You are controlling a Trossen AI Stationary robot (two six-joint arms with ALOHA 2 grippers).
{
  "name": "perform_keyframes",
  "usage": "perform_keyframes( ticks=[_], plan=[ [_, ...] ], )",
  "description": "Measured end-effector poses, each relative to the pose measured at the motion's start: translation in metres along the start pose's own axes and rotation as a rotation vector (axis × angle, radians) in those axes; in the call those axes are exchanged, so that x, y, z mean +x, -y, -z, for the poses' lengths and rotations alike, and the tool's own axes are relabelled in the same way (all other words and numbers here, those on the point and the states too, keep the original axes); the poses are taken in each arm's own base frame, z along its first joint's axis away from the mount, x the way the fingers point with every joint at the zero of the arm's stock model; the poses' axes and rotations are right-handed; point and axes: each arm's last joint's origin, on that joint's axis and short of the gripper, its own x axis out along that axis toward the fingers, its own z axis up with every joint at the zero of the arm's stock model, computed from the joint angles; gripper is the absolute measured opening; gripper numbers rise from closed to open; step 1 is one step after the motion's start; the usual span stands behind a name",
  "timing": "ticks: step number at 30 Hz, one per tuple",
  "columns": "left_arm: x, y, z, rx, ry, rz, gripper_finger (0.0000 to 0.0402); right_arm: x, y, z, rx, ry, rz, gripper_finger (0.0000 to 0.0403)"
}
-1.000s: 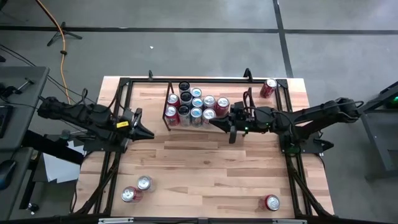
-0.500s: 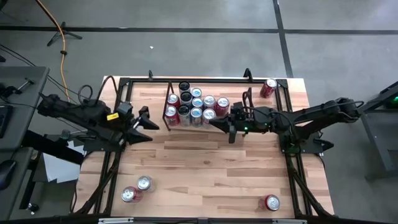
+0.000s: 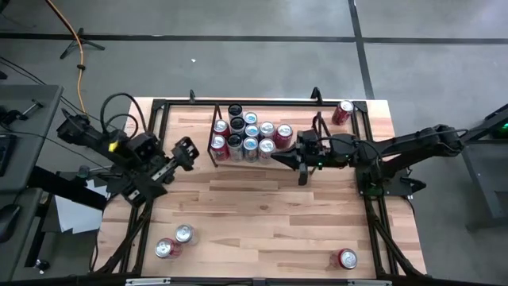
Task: Place canned beverage on shelf
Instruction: Put the red-silver soda can on the shelf aligned with the other red-silver soda cans
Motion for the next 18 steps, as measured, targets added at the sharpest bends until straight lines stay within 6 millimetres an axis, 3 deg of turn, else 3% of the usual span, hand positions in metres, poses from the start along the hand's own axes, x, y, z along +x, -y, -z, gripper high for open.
perform_keyframes(
  ticks=[3, 10, 14, 18],
  plan=[
    [0.011, 0.001, 0.007, -0.094, -0.09, -0.098, 0.0271, -0.004, -0.001, -0.004, -0.043, 0.014, -0.007, 0.0],
    [0.029, 0.024, 0.028, -0.235, -0.691, -0.496, 0.0271, -0.009, 0.0, -0.004, -0.086, -0.024, 0.011, 0.0],
    [0.02, 0.047, 0.04, -0.334, -0.968, -0.75, 0.0271, -0.009, 0.003, 0.002, -0.098, -0.083, 0.038, 0.0],
    [-0.003, 0.065, 0.065, -0.398, -1.17, -1.009, 0.0271, -0.01, 0.006, 0.006, -0.102, -0.118, 0.08, 0.0]
  ],
)
